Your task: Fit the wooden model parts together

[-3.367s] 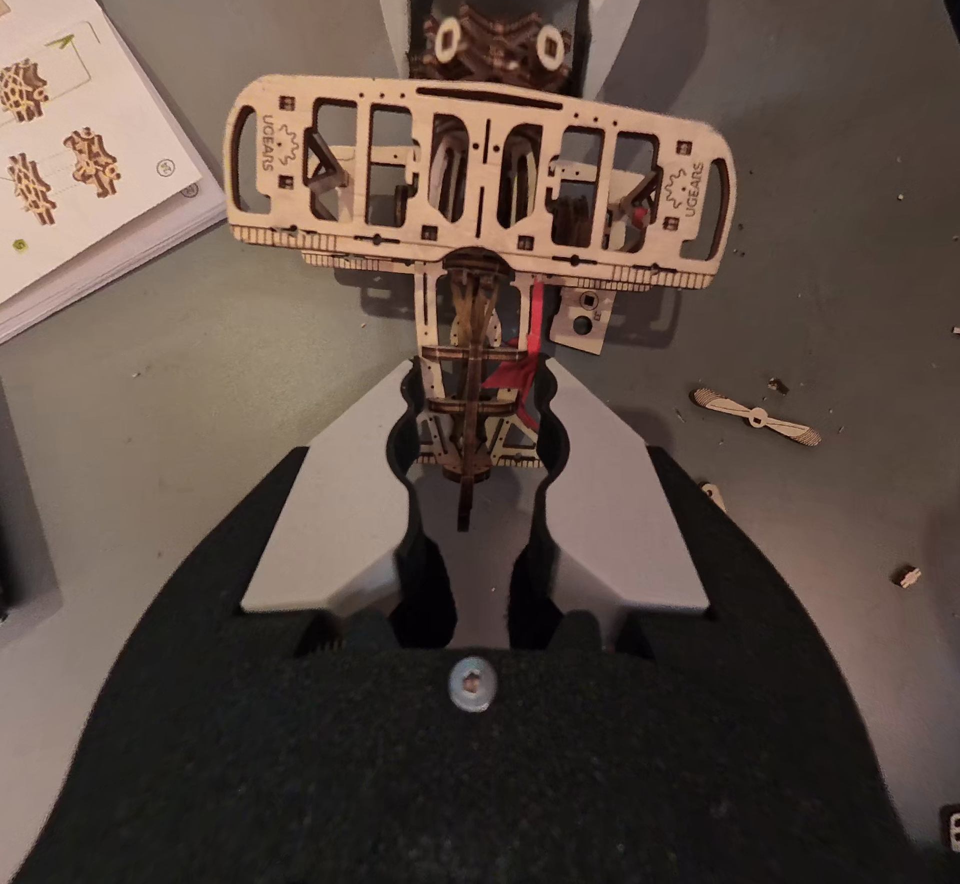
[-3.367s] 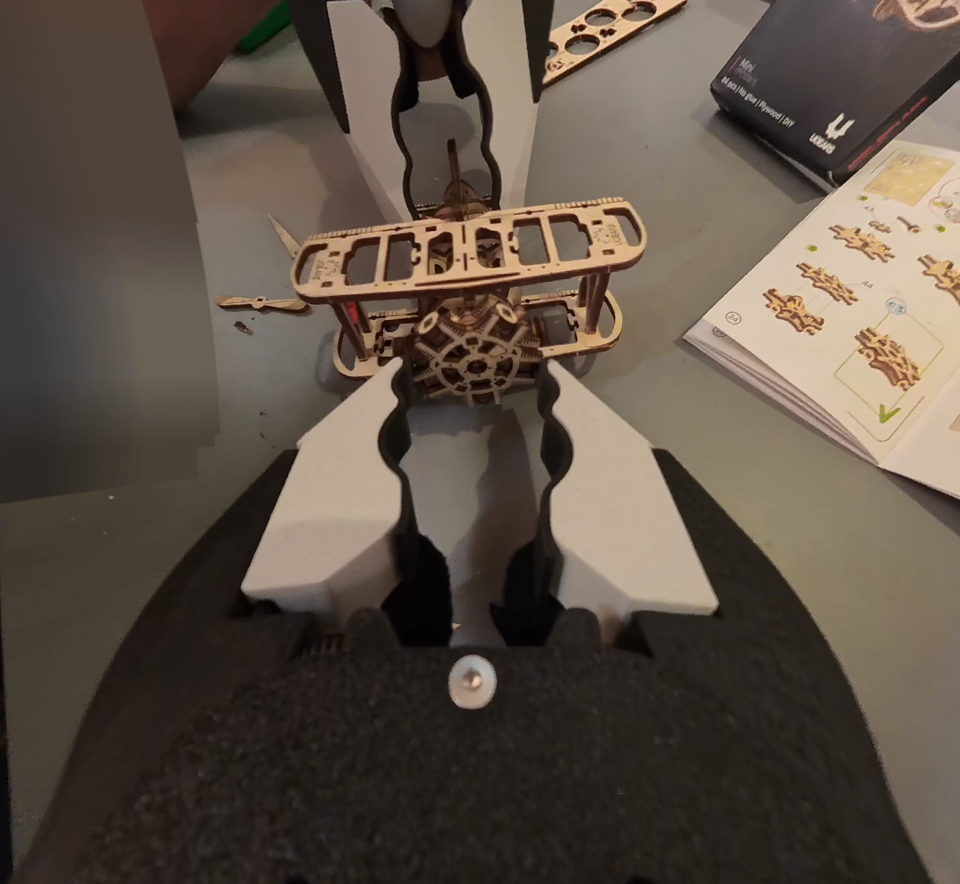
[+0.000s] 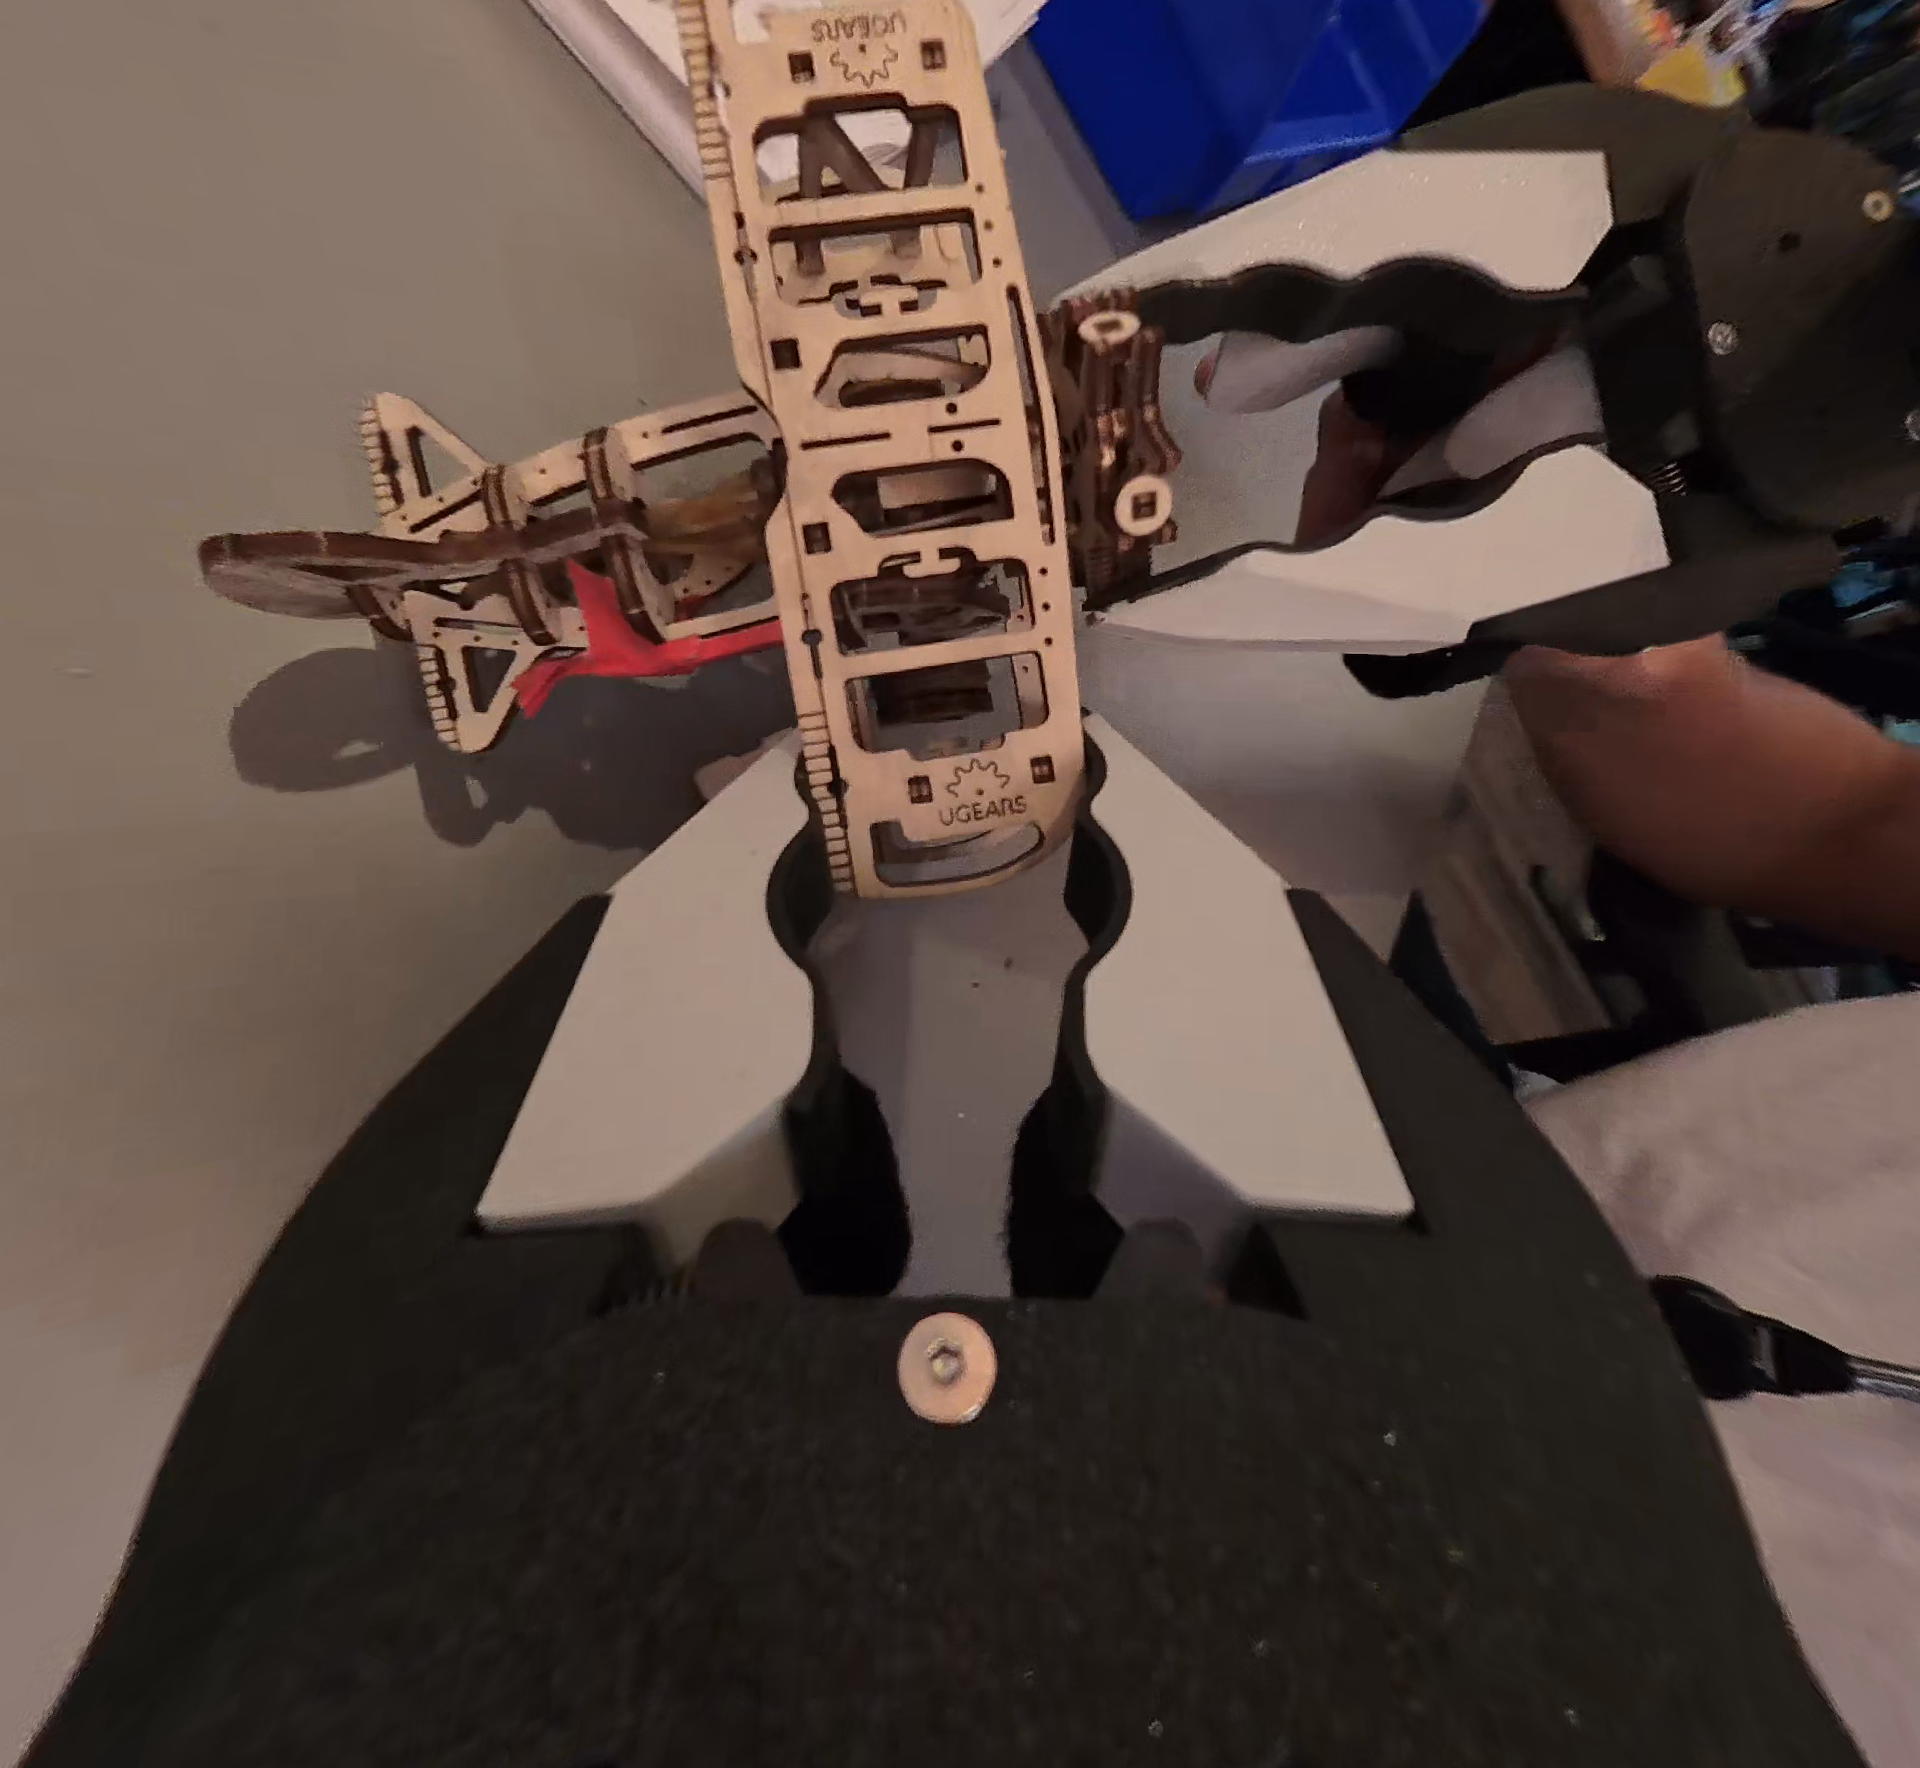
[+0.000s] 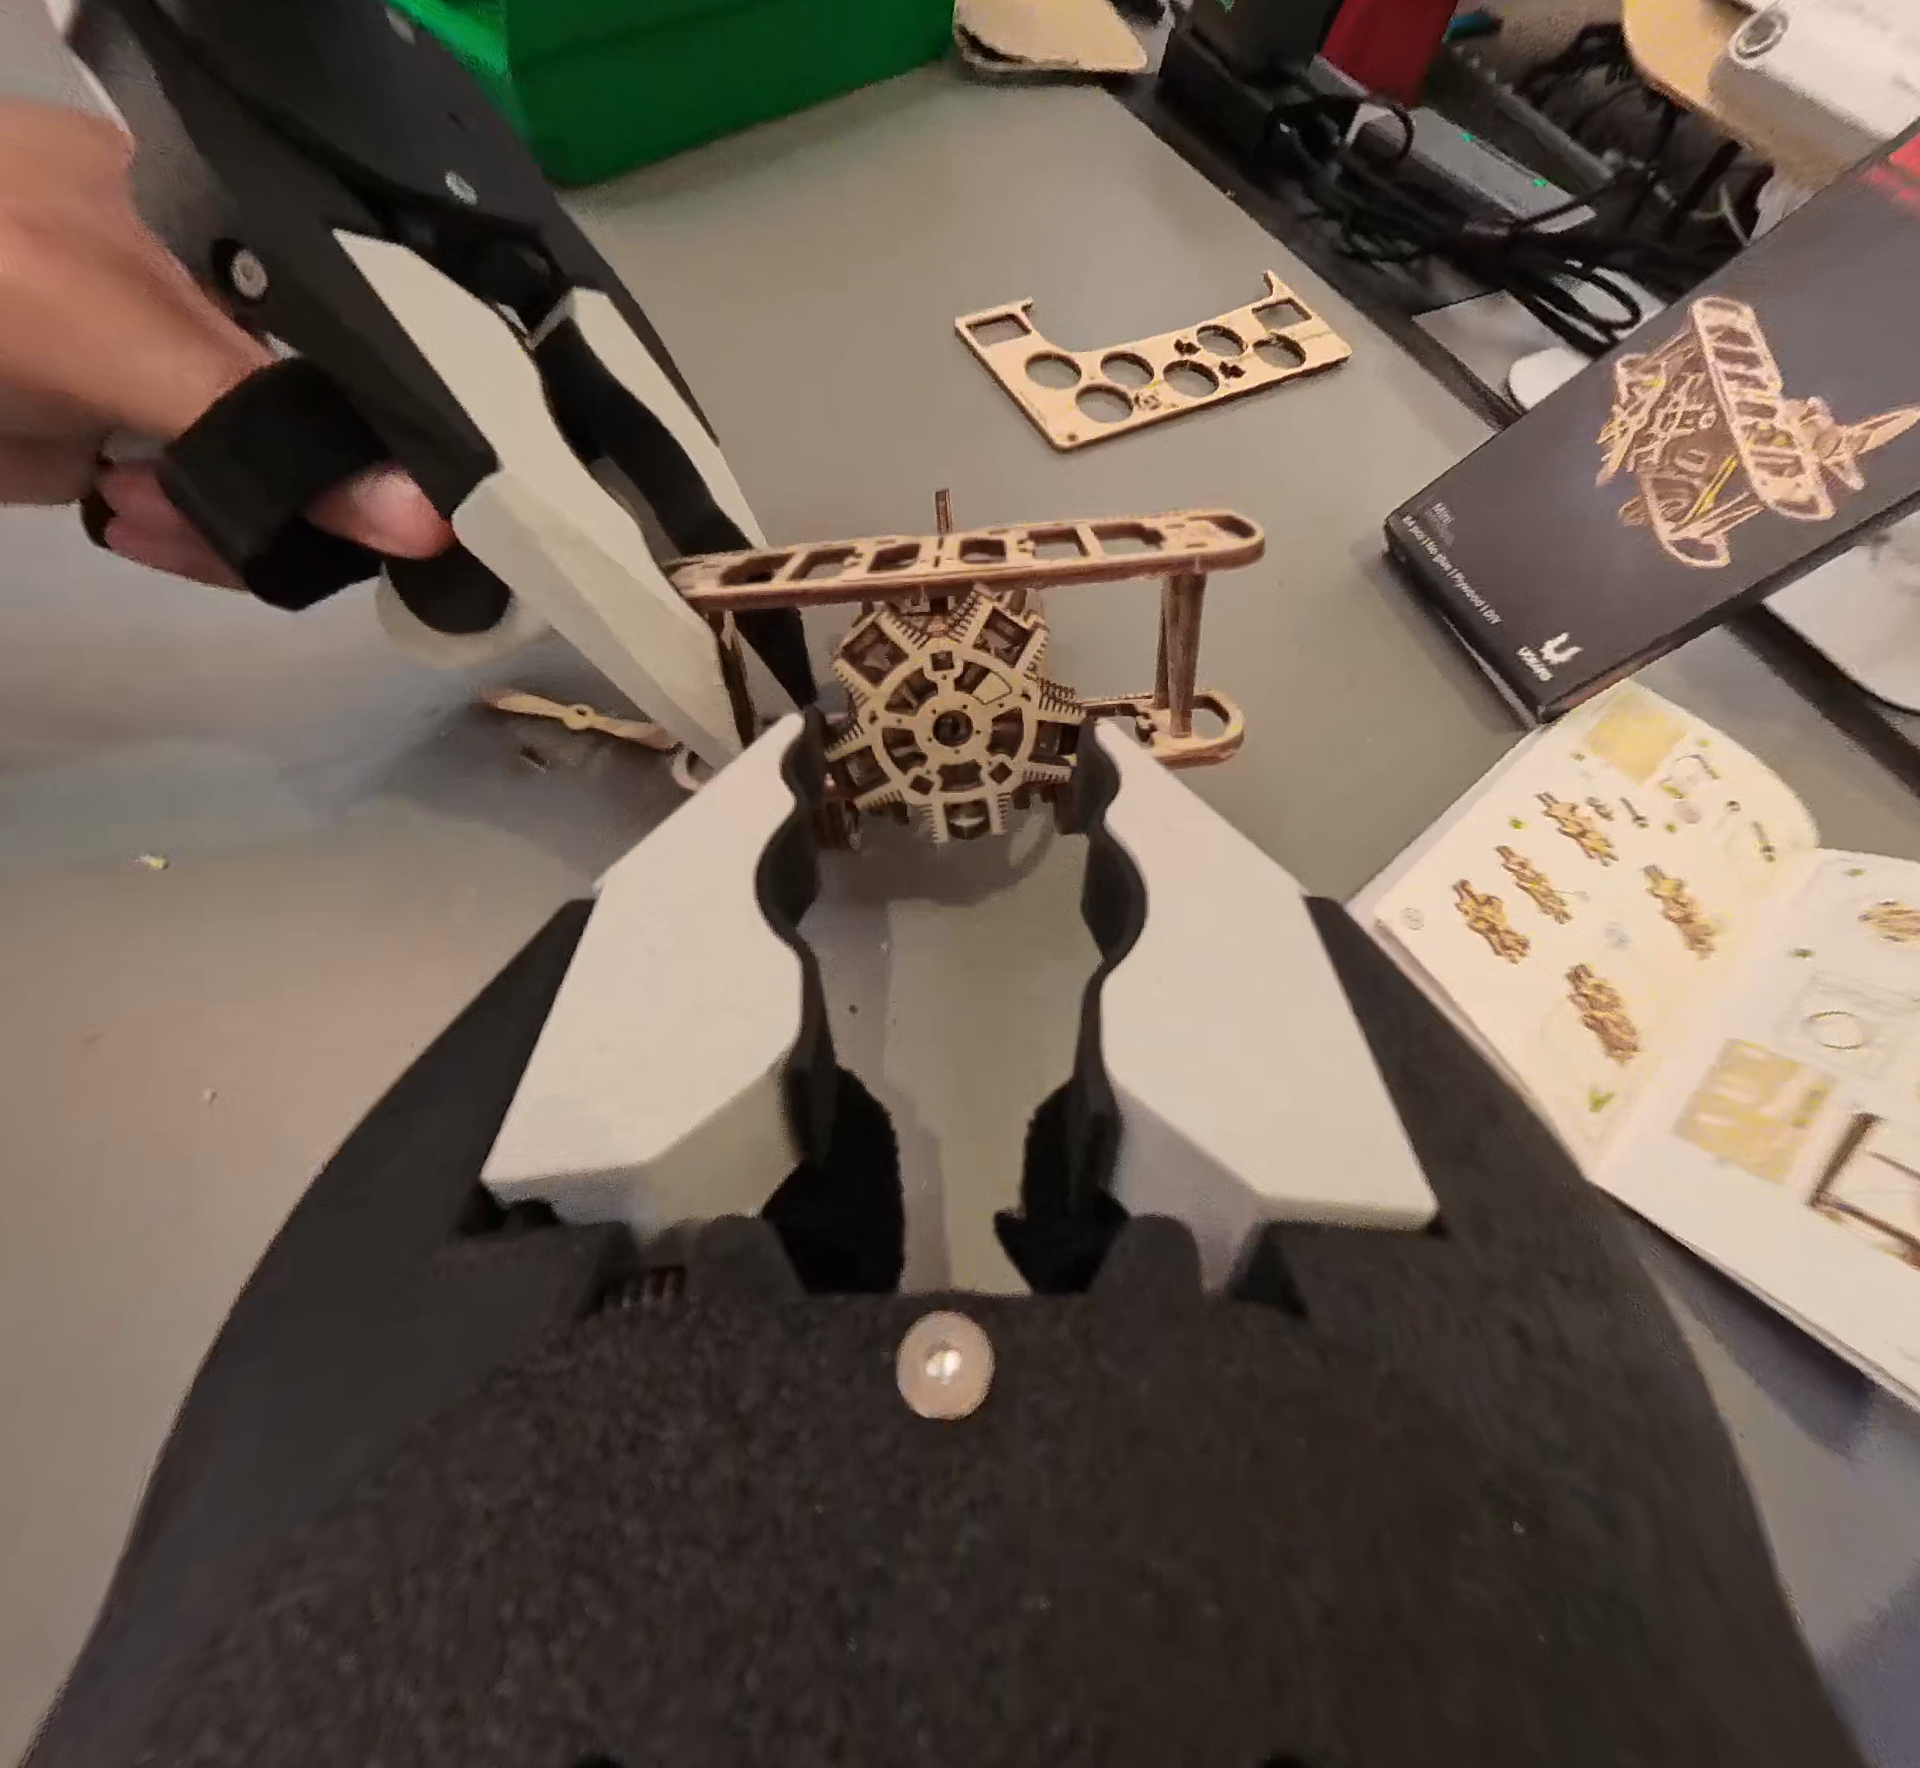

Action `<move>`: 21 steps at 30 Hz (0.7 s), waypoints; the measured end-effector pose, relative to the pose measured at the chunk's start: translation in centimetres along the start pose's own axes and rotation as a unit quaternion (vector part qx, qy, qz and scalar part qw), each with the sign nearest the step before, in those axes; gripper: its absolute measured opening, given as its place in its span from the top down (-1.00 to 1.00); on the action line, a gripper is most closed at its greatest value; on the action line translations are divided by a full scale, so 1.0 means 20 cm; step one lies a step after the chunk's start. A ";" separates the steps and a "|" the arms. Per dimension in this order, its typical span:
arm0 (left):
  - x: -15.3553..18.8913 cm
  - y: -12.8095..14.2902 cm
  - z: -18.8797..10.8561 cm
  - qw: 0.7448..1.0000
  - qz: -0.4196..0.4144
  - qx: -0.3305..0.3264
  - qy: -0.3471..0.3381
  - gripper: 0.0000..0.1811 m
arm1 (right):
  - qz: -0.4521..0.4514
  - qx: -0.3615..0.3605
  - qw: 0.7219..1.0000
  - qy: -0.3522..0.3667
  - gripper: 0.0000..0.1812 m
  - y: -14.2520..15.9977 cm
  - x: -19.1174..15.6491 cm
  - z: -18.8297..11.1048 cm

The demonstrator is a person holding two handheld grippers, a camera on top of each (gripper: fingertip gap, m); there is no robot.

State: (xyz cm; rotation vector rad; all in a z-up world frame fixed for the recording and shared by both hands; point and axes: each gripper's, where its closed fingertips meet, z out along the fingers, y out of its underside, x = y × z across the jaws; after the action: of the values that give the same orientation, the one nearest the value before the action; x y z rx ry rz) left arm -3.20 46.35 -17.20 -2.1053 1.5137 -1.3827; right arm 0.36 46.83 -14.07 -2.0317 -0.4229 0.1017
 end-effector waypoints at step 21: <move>0.22 -0.21 -0.02 0.949 -0.217 0.142 0.181 0.57 | -0.134 -0.347 0.923 -0.104 0.48 -0.21 0.11 -0.12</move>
State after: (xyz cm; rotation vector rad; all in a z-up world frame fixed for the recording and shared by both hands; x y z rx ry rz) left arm -0.74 44.74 -11.92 -2.1572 0.8889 -2.0936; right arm 1.89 47.23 -9.02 -2.6389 -0.9758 -0.0069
